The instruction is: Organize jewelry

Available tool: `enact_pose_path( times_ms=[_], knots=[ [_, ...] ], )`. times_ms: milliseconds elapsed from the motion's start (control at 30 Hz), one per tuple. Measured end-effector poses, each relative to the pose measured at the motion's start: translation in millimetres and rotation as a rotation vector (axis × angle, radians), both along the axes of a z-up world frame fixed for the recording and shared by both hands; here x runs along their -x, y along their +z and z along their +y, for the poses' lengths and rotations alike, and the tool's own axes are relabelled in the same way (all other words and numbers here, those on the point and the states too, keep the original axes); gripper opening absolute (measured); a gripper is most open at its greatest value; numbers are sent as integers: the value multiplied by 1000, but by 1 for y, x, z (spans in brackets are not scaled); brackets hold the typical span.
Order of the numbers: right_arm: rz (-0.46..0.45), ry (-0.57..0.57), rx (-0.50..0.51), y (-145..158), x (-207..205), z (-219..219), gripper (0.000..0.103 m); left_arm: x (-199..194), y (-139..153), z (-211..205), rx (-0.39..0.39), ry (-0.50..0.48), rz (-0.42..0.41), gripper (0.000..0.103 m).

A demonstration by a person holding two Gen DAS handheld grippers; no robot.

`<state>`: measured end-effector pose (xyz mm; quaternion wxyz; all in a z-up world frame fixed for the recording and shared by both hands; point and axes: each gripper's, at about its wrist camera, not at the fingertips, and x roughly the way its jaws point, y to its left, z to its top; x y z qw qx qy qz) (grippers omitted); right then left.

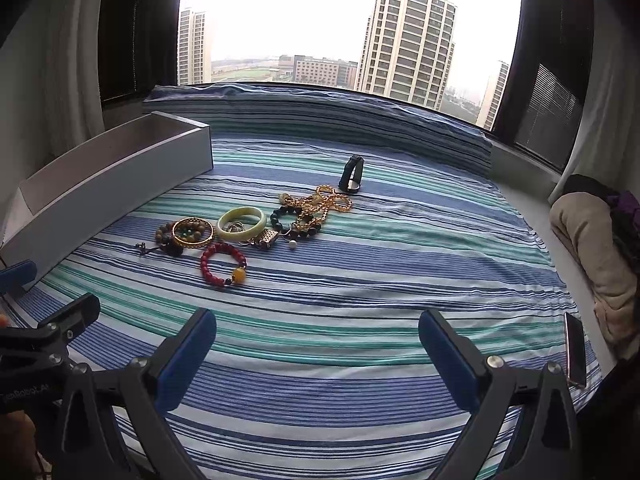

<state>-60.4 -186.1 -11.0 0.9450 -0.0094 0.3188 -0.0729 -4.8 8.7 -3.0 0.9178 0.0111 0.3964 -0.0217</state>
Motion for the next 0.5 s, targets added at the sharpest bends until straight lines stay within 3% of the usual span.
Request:
enact_pose_path(
  times_ms=[500],
  knots=[
    [8,13,-10,-1,-3,4,103,-3,1,0,-6,-24,2,103]
  ],
)
